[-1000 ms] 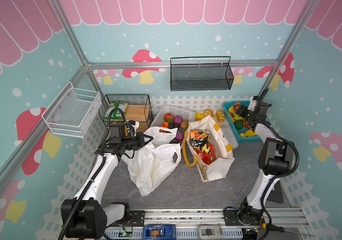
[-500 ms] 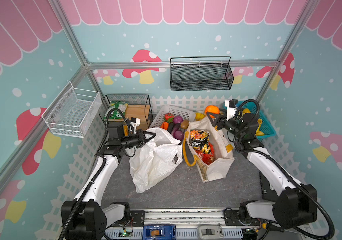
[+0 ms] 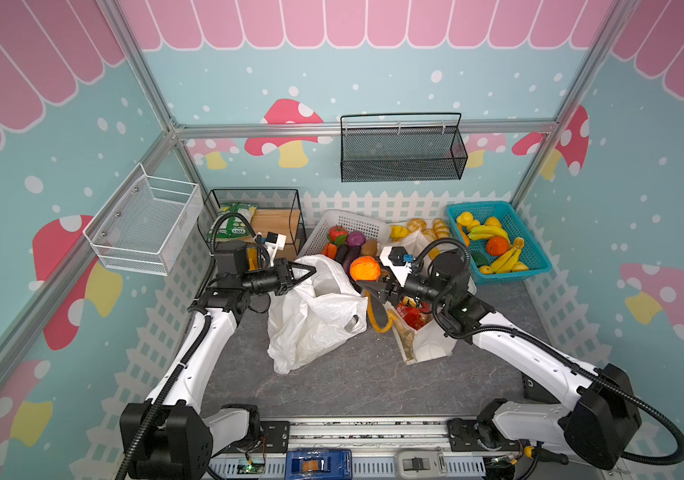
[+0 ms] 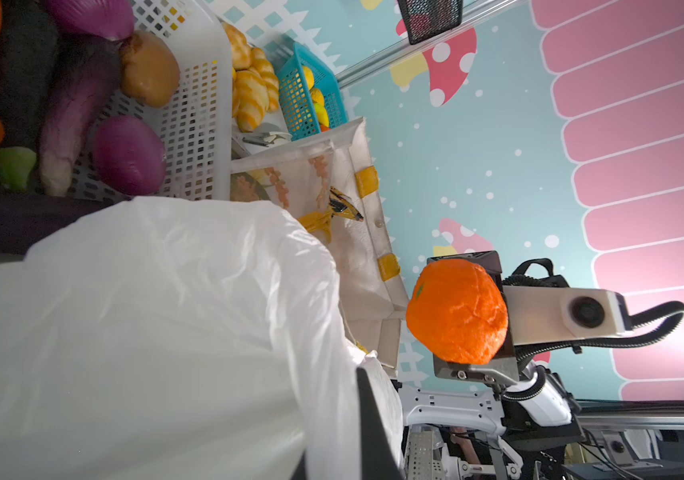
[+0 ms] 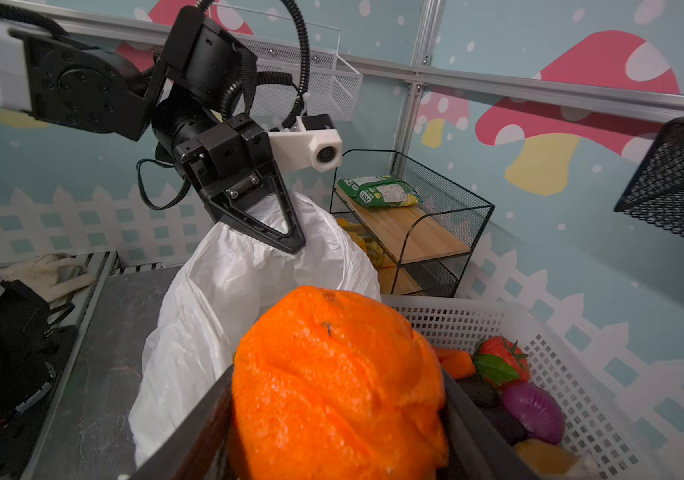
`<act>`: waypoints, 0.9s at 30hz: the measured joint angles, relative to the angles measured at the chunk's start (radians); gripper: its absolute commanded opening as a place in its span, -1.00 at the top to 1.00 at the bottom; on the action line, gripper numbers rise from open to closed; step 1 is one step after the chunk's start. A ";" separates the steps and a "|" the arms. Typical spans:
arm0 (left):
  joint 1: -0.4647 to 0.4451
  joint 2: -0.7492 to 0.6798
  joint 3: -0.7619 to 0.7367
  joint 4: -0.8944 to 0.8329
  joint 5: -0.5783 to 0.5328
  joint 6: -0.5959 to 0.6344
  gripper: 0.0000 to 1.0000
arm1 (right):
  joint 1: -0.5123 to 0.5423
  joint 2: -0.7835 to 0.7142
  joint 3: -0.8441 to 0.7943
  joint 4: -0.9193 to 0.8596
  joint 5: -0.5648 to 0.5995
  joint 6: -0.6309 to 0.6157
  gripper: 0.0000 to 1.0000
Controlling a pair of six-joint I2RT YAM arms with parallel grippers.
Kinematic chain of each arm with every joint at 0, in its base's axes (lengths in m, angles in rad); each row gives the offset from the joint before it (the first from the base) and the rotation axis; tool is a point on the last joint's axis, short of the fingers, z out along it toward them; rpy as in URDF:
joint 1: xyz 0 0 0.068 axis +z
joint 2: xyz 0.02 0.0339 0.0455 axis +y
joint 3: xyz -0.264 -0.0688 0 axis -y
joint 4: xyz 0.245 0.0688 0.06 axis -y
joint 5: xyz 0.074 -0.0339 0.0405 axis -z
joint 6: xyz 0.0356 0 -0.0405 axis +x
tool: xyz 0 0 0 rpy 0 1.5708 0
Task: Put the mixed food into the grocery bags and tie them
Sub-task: 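Carry the orange into the white bag held by the left gripper, then lower the orange into the bag and open the right gripper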
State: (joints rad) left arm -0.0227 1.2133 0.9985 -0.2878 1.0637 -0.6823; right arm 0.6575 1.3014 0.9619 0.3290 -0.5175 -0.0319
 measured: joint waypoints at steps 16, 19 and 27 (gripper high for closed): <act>0.000 0.029 0.001 -0.142 -0.058 0.122 0.96 | 0.201 0.253 0.105 -0.080 0.165 -0.093 0.28; 0.001 0.029 0.001 -0.143 -0.058 0.127 0.97 | 0.200 0.322 0.129 -0.099 0.270 -0.055 0.29; 0.002 0.029 0.001 -0.145 -0.059 0.133 0.97 | 0.215 0.419 0.148 -0.109 0.360 0.026 0.25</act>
State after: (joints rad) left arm -0.0212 1.2427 0.9993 -0.4332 1.0050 -0.5491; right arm 0.8726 1.7203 1.1095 0.2195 -0.1570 -0.0055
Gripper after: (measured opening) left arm 0.047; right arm 0.643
